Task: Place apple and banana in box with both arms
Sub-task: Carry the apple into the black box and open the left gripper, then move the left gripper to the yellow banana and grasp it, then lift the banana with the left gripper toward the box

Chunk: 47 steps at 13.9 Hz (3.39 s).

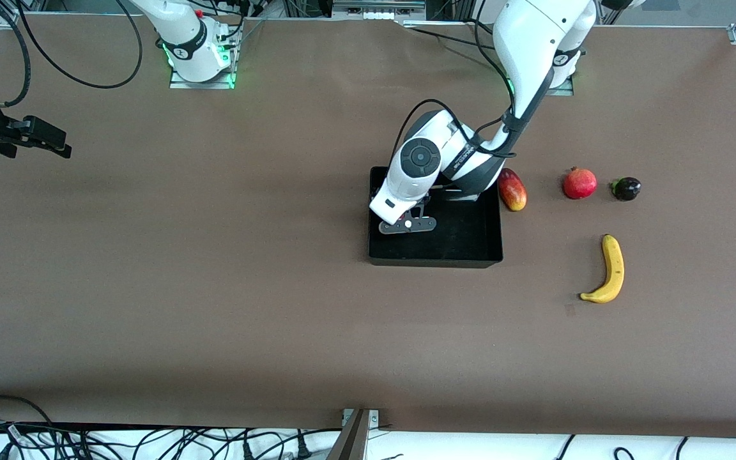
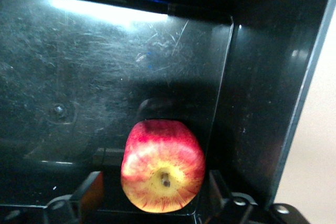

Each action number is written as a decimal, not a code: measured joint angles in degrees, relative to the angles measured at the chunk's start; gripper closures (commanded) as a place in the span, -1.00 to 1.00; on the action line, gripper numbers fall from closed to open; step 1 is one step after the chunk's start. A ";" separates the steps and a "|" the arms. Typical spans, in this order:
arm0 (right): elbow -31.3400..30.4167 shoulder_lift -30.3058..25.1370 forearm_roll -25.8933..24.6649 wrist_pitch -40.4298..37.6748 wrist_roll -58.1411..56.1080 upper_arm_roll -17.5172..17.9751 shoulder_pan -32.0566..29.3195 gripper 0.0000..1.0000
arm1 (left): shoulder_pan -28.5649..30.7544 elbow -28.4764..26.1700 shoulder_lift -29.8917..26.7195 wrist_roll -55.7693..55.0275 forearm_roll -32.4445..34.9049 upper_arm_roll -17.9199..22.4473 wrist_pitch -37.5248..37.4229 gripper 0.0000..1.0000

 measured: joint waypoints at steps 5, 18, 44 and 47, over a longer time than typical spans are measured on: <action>0.00 0.00 0.00 -0.01 0.00 -0.01 -0.02 -1.00 | 6.74 0.15 -7.62 5.92 0.00 0.86 -8.87 -1.00; 0.00 0.00 0.00 -0.03 0.01 -0.02 -0.04 -1.00 | 27.21 -3.31 -6.77 66.54 0.70 13.61 -4.26 -1.00; 0.00 0.00 0.00 -0.03 0.01 -0.02 -0.05 -1.00 | 29.32 -4.12 0.60 79.95 7.23 19.99 6.60 1.00; 0.00 0.00 0.00 -0.04 0.01 -0.02 -0.05 -1.00 | 29.21 -3.63 -2.24 80.11 6.56 17.42 2.29 1.00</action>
